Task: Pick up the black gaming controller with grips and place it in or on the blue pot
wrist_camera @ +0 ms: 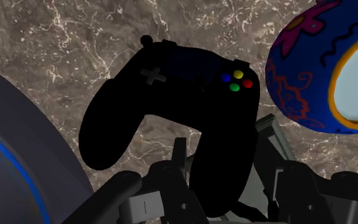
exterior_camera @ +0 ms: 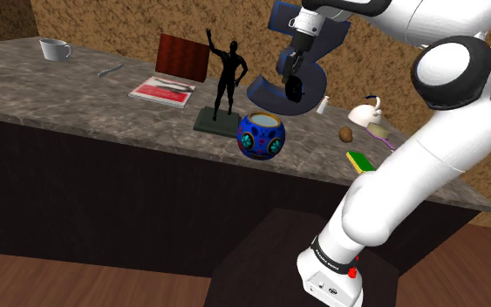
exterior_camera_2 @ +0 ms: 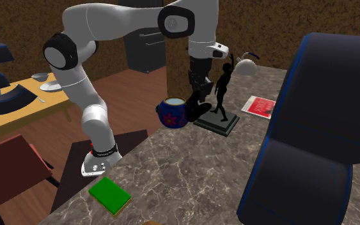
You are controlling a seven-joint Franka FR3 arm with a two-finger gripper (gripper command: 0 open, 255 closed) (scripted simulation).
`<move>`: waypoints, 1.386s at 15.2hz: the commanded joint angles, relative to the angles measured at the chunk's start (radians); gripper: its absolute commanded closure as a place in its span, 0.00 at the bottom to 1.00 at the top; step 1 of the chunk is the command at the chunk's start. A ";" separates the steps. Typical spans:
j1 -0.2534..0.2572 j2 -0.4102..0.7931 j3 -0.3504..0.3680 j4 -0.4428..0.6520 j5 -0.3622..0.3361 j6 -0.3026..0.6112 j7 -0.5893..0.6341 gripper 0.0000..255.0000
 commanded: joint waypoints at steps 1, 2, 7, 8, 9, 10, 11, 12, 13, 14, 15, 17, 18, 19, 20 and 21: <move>0.016 -0.055 0.042 -0.056 -0.018 0.007 0.063 1.00; 0.022 -0.081 0.062 -0.082 -0.025 0.008 0.091 1.00; 0.050 -0.190 0.163 -0.189 -0.035 0.010 0.227 1.00; 0.055 -0.208 0.183 -0.207 -0.033 0.009 0.254 1.00; 0.061 -0.225 0.203 -0.223 -0.031 0.009 0.280 1.00; 0.066 -0.240 0.223 -0.239 -0.027 0.008 0.305 1.00; 0.072 -0.255 0.243 -0.253 -0.023 0.008 0.331 1.00; 0.077 -0.268 0.263 -0.266 -0.018 0.007 0.356 1.00; 0.084 -0.281 0.282 -0.278 -0.012 0.007 0.381 1.00; 0.090 -0.292 0.302 -0.289 -0.006 0.006 0.406 1.00; 0.094 -0.298 0.313 -0.295 -0.002 0.006 0.420 1.00; 0.092 -0.306 0.313 -0.329 -0.004 0.032 0.420 1.00; 0.092 -0.310 0.312 -0.346 -0.005 0.045 0.420 1.00; 0.091 -0.313 0.312 -0.362 -0.005 0.058 0.420 1.00; 0.091 -0.316 0.312 -0.378 -0.006 0.071 0.420 1.00; 0.090 -0.319 0.311 -0.394 -0.007 0.084 0.420 1.00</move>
